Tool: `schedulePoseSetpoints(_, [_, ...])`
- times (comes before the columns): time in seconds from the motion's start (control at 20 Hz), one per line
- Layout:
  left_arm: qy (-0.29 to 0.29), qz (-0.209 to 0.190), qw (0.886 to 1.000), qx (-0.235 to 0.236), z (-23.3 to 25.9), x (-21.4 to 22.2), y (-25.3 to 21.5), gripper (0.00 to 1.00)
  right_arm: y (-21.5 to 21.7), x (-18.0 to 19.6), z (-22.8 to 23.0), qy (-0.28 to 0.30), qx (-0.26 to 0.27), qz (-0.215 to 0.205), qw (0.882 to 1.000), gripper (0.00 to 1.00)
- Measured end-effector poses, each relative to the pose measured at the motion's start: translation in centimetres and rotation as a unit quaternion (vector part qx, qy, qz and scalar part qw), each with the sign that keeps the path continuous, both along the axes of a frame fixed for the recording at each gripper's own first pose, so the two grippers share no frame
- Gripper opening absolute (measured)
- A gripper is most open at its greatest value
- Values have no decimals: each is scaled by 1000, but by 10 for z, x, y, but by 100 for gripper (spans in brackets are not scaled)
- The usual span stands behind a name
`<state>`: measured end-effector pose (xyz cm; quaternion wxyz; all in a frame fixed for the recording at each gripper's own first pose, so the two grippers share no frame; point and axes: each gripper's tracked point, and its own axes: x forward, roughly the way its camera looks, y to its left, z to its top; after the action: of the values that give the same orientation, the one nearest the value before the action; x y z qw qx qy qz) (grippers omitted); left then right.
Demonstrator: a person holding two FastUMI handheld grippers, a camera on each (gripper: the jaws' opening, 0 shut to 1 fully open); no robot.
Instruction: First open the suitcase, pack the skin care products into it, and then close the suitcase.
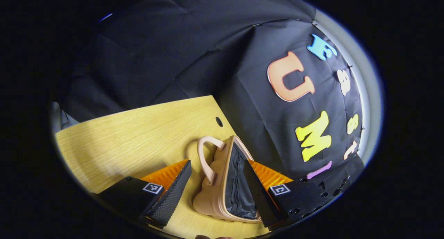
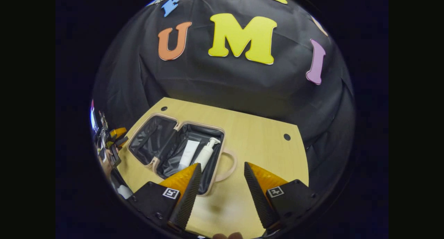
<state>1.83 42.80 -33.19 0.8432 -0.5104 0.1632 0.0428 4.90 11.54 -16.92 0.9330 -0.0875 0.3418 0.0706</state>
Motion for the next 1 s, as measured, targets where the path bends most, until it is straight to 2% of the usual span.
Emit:
schedulePoseSetpoints(0.15, [5, -10, 999, -31, -10, 14, -4, 95, -5, -2, 4, -2, -2, -6, 1000, 74])
schedulePoseSetpoints(0.25, [22, -21, 999, -34, -22, 26, -10, 89, -7, -5, 5, 1, 1, -15, 1000, 74])
schedulePoseSetpoints(0.3, [30, -25, 999, -33, -27, 31, -12, 97, -6, -6, 7, 1, 8, -15, 1000, 71])
schedulePoseSetpoints(0.35, [38, -26, 998, -30, -32, 34, -14, 95, -4, -6, 10, -2, 13, -13, 1000, 74])
schedulePoseSetpoints(0.4, [47, -26, 998, -30, -36, 39, -15, 79, -6, -5, 14, -9, 13, -12, 1000, 73])
schedulePoseSetpoints(0.45, [56, -26, 998, -33, -39, 45, -16, 75, -7, -6, 19, -16, 14, -10, 1000, 71])
schedulePoseSetpoints(0.5, [62, -28, 997, -37, -42, 49, -17, 84, -7, -7, 23, -22, 16, -11, 1000, 71])
schedulePoseSetpoints(0.55, [76, -27, 996, -37, -46, 50, -18, 67, -9, -9, 26, -25, 20, -14, 999, 71])
schedulePoseSetpoints(0.6, [85, -26, 995, -39, -47, 54, -20, 74, -8, -13, 29, -24, 30, -18, 999, 71])
schedulePoseSetpoints(0.65, [100, -25, 994, -45, -51, 60, -22, 65, -12, -17, 29, -25, 35, -23, 999, 73])
schedulePoseSetpoints(0.7, [110, -25, 992, -48, -52, 65, -25, 44, -17, -21, 32, -29, 35, -26, 999, 74])
schedulePoseSetpoints(0.75, [129, -18, 991, -39, -56, 66, -22, 29, -21, -24, 33, -30, 40, -33, 998, 74])
schedulePoseSetpoints(0.8, [130, -12, 991, -37, -56, 66, -20, 22, -24, -26, 33, -31, 44, -37, 998, 74])
schedulePoseSetpoints(0.9, [130, 0, 991, -29, -50, 65, -18, 15, -35, -33, 39, -41, 47, -43, 997, 74])
schedulePoseSetpoints(1.0, [131, 6, 991, 5, -36, 65, -17, 9, -49, -37, 51, -67, 40, -49, 996, 71])
